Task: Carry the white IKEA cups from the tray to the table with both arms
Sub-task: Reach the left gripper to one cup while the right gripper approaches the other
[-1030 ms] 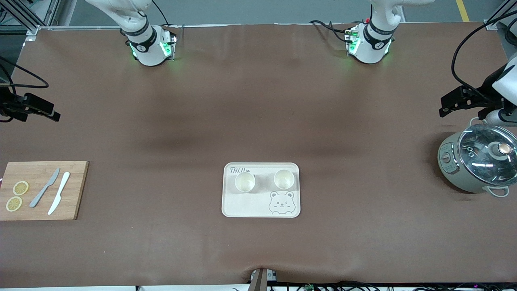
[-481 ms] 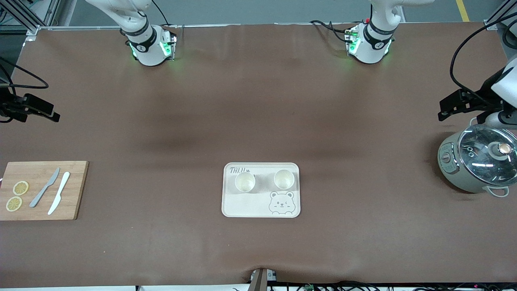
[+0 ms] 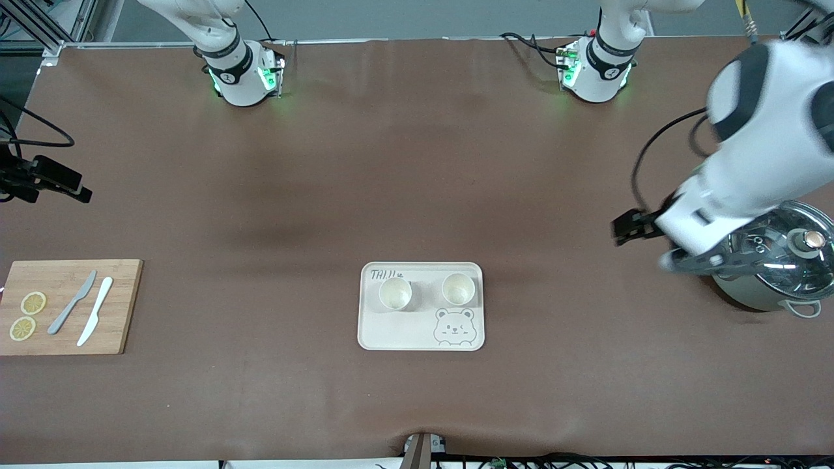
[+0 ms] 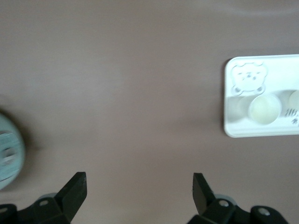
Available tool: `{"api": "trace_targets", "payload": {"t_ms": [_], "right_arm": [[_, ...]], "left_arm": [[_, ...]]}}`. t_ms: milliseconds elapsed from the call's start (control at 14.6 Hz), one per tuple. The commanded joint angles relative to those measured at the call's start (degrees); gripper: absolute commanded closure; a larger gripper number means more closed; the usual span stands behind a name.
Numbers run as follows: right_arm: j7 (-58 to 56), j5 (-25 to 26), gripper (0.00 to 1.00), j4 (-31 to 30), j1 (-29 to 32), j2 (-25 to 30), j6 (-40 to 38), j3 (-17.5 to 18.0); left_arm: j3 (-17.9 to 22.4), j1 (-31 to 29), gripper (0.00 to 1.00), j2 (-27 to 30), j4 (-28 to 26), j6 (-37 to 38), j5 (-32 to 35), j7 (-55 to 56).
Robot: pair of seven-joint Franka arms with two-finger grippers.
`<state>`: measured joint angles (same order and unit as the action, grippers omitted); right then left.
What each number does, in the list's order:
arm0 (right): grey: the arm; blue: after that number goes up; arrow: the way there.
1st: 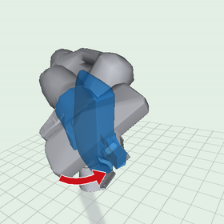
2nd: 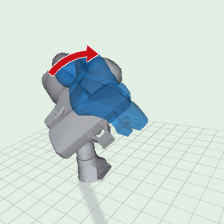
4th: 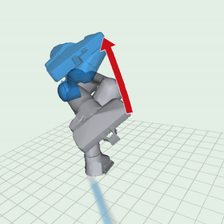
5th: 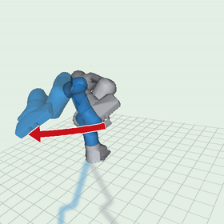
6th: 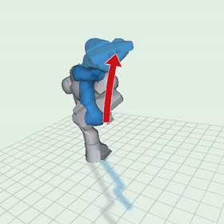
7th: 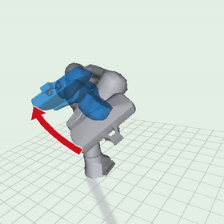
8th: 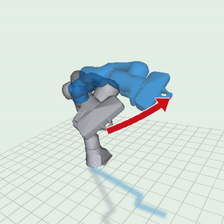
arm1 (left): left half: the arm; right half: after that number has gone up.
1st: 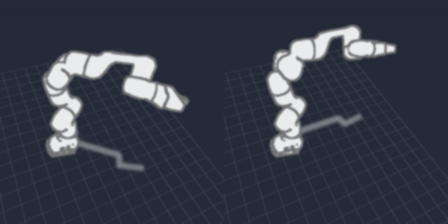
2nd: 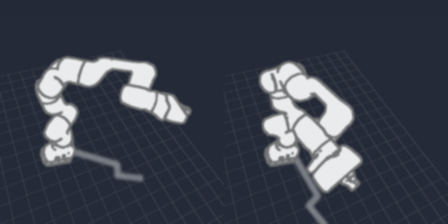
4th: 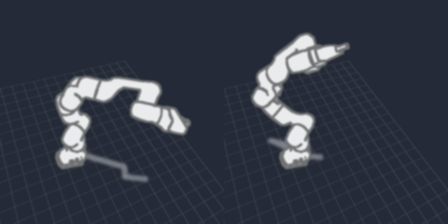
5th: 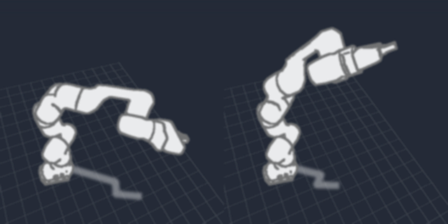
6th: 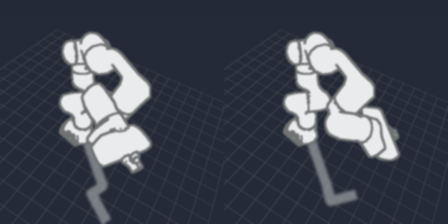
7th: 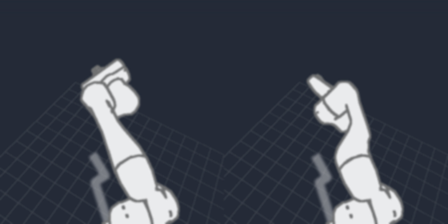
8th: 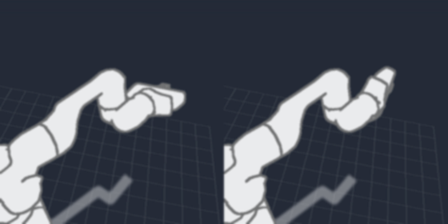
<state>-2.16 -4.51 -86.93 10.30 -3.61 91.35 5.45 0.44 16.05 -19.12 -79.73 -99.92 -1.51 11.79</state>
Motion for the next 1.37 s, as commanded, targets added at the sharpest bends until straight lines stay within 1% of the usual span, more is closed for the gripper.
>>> {"api": "trace_targets", "payload": {"t_ms": [0, 206, 275, 343, 481, 618, 687, 824, 893, 1030, 1099, 1305], "right_arm": [[0.0, -0.4, 0.0, -0.1, -0.2, 0.1, 0.2, 0.4], [-0.4, -0.4, 0.0, 0.0, 0.0, 0.2, 0.1, 0.3], [-0.7, -0.4, 0.0, 0.3, 0.0, 0.2, 0.1, 0.3], [-0.7, -0.4, 0.0, 0.5, -0.2, 0.3, 0.0, 0.3], [-0.5, -0.6, 0.0, 0.6, -1.1, 0.8, -0.6, 0.8], [0.1, -0.6, 0.0, 2.3, -4.4, 0.6, -0.3, 0.6], [-0.6, -0.8, 0.0, 2.6, -4.6, 0.1, 0.0, 0.5], [0.6, -1.1, 0.0, 2.6, -6.7, -3.1, 3.9, 0.6], [3.0, -1.0, 0.0, 2.5, -8.3, -4.7, 6.7, 0.5], [7.4, -1.5, 0.0, 2.6, -9.1, -8.4, 11.0, 0.6], [9.3, -1.6, 0.0, 2.6, -10.7, -9.7, 12.8, 0.6], [16.7, -0.9, 0.0, 2.6, -15.4, -12.2, 15.9, 0.6]], "left_arm": [[0.2, 3.9, 0.0, -6.2, 3.4, -3.2, -0.9, 3.8], [0.0, 7.8, 0.0, -11.3, 2.9, -5.9, -2.0, 6.0], [0.1, 9.2, 0.0, -12.4, 2.7, -9.4, -2.8, 6.8], [0.2, 10.5, 0.0, -13.5, 1.3, -13.2, -2.6, 9.6], [0.2, 11.5, 0.0, -13.8, -2.9, -20.1, -2.3, 13.5], [0.2, 12.7, 0.0, -13.7, -7.5, -26.3, -2.3, 14.7], [0.2, 13.1, 0.0, -13.8, -9.3, -29.2, -2.3, 15.1], [0.2, 14.3, 0.0, -15.3, -11.4, -34.5, -2.2, 17.0], [0.3, 15.2, 0.0, -16.2, -11.5, -35.7, -1.8, 18.1], [0.3, 15.7, 0.0, -17.3, -11.2, -37.4, -0.1, 20.3], [0.3, 15.8, 0.0, -18.0, -11.2, -38.4, 0.5, 21.0], [0.4, 16.8, 0.0, -20.2, -11.0, -40.6, 1.9, 22.0]]}}
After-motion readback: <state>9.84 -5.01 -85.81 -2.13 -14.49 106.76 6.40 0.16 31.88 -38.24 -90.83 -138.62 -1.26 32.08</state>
